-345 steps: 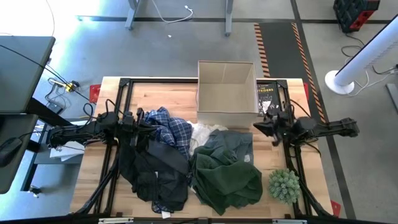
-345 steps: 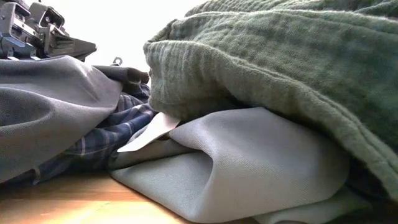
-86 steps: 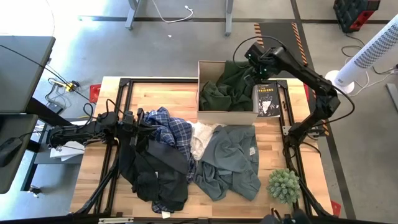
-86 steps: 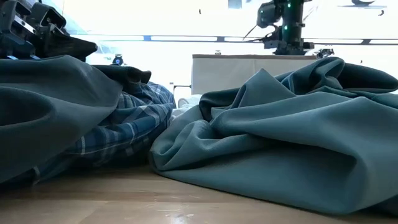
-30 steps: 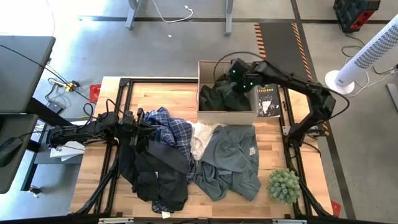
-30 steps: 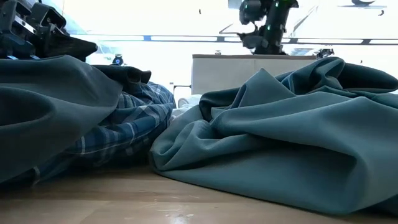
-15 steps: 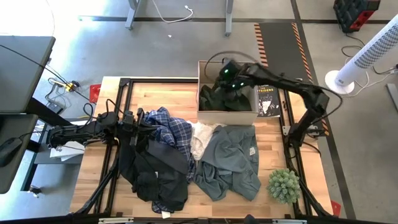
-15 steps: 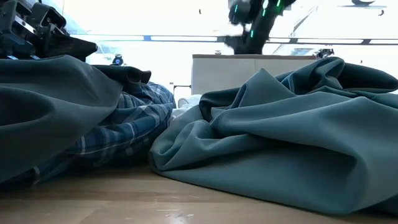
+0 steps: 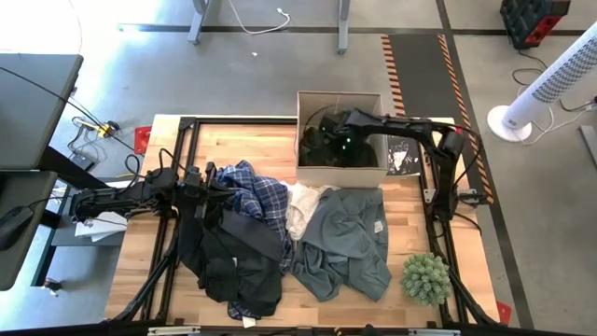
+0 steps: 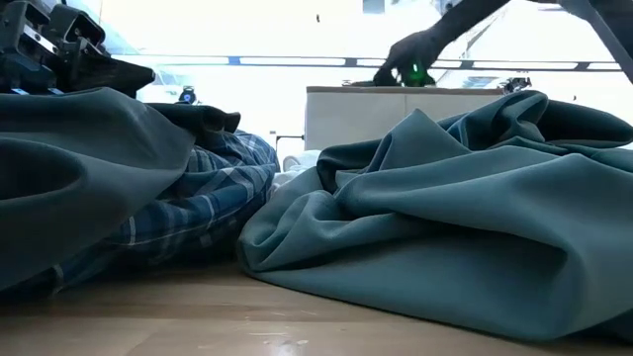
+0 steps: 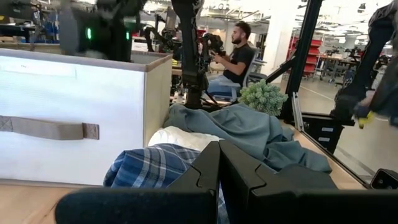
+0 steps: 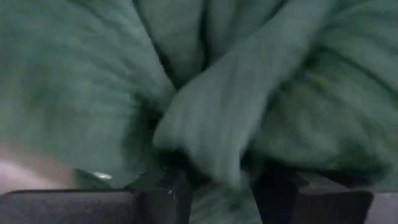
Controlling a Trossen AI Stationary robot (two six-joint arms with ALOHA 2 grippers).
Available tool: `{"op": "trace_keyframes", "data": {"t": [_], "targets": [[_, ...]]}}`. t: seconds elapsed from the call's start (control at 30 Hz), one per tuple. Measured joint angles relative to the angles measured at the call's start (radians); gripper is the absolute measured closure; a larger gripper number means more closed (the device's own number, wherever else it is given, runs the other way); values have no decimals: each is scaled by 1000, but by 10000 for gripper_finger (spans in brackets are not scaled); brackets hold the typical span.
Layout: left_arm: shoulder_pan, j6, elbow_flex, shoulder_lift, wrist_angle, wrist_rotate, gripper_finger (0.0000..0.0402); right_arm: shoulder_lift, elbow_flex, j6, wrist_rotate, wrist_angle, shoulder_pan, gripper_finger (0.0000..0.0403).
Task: Sort clothes
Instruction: Put the green shirt into the laundry organizer, then put the right blue patterned sleeve into the laundry organizer
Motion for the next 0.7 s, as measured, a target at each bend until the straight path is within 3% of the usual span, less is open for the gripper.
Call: {"op": "trace_keyframes", "data": {"t": [0.17,0.3,0.5,0.6,0.7], "targets": [[0,0,0,0,0,0,398,-93,188,42,188,-65,86,270],[0,-2,0,0,0,0,398,-163,262,-1,267,47,226,270],[0,-40,0,0,26,0,398,-170,217,-145,208,436,453,270],[0,-128,0,0,60,0,398,-136,143,-223,105,701,536,270],[0,-264,0,0,112,1,398,-65,106,-234,83,896,576,269]]}}
